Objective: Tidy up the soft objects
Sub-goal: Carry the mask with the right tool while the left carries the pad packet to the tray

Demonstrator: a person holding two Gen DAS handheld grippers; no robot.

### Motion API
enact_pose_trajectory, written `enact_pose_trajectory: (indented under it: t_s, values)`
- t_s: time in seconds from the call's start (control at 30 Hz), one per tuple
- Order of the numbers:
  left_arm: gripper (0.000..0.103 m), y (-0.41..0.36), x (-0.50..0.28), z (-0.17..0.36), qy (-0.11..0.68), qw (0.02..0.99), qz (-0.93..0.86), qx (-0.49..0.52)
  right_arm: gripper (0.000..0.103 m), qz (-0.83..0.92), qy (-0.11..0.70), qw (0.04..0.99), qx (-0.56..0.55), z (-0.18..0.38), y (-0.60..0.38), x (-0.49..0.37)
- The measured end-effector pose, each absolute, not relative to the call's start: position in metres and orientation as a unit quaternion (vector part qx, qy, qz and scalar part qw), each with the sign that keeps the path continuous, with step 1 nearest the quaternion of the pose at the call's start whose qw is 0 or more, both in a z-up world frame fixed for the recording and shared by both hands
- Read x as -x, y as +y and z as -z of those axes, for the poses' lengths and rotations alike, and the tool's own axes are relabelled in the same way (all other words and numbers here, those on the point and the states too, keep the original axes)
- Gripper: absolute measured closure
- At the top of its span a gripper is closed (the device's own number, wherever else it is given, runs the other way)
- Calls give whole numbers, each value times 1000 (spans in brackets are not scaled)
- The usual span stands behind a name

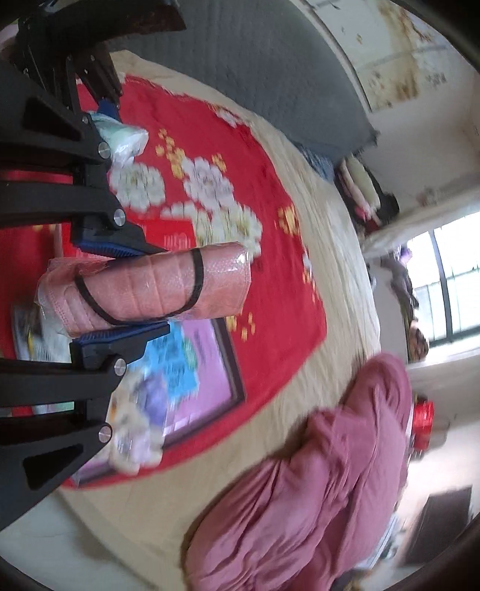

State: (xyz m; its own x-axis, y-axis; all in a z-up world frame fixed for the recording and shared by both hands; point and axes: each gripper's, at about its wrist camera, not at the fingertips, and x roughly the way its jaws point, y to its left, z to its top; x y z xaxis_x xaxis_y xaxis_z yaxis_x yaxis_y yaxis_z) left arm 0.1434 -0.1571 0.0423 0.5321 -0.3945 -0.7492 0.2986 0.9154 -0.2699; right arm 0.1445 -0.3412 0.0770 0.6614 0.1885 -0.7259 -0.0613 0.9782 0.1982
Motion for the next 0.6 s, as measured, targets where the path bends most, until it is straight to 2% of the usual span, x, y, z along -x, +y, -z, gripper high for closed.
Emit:
enact_pose_trajectory:
  t_s: [0.27,0.6]
  values:
    - [59,-242,-155,-32,455,856,244,20,71,-36,412,905,-97,-65,-405,-139]
    - [59,-290,-177,0,480,843,242,-3,71,-35,439,892,-103,-34,-437,-161]
